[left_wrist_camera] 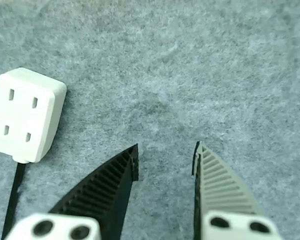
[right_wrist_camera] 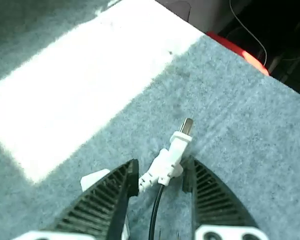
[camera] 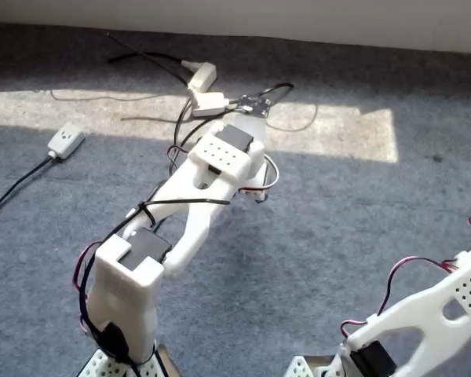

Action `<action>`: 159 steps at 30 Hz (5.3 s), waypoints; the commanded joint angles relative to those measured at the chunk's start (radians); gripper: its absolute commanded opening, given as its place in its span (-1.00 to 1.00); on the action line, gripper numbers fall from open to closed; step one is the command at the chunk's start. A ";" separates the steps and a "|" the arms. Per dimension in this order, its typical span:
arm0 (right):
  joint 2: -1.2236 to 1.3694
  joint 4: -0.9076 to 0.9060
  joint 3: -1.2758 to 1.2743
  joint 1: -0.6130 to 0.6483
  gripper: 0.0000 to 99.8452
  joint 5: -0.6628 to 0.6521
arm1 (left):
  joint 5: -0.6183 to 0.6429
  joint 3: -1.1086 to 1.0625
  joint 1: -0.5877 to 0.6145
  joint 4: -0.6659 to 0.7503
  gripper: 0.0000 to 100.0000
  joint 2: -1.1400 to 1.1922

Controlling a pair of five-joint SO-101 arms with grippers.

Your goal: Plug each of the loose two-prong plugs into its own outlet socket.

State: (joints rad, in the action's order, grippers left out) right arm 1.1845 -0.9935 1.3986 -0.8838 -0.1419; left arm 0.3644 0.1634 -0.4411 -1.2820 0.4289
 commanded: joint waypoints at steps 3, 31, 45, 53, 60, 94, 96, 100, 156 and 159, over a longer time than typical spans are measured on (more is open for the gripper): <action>0.130 0.054 0.222 -0.021 -0.69 0.008 | 0.005 0.004 -0.012 0.012 -0.62 -0.056; 0.142 0.154 -0.070 0.028 -0.97 -0.112 | 0.005 0.002 0.033 0.009 -0.62 -0.056; 0.061 -0.320 0.243 0.154 -0.98 -0.152 | 0.005 0.002 0.036 0.012 -0.62 -0.054; -0.077 -0.570 0.349 0.277 -0.98 -0.150 | 0.005 0.002 0.036 0.012 -0.62 -0.054; -0.183 -0.684 0.355 0.383 -0.98 -0.149 | 0.005 0.002 0.038 0.012 -0.62 -0.054; -0.771 -0.707 -0.483 1.650 -0.97 0.488 | -0.450 0.506 1.084 -0.402 -0.61 -0.056; -0.771 -0.651 -0.565 1.695 -0.97 0.489 | -0.486 0.504 1.191 -0.361 -0.61 -0.054; -0.771 -0.504 -0.727 1.793 -0.97 0.489 | -0.539 0.504 1.362 -0.275 -0.61 -0.053; -1.017 -0.464 -1.247 1.024 -0.43 0.359 | 0.190 -0.826 0.713 0.060 -0.61 -0.777; -1.017 -0.363 -1.357 1.030 -0.43 0.361 | 0.190 -0.832 0.713 0.063 -0.61 -0.777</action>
State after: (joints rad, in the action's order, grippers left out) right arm 0.2240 -1.4446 0.1097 0.1366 0.2279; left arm 0.5455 -0.6651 0.2923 -1.2467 -0.3092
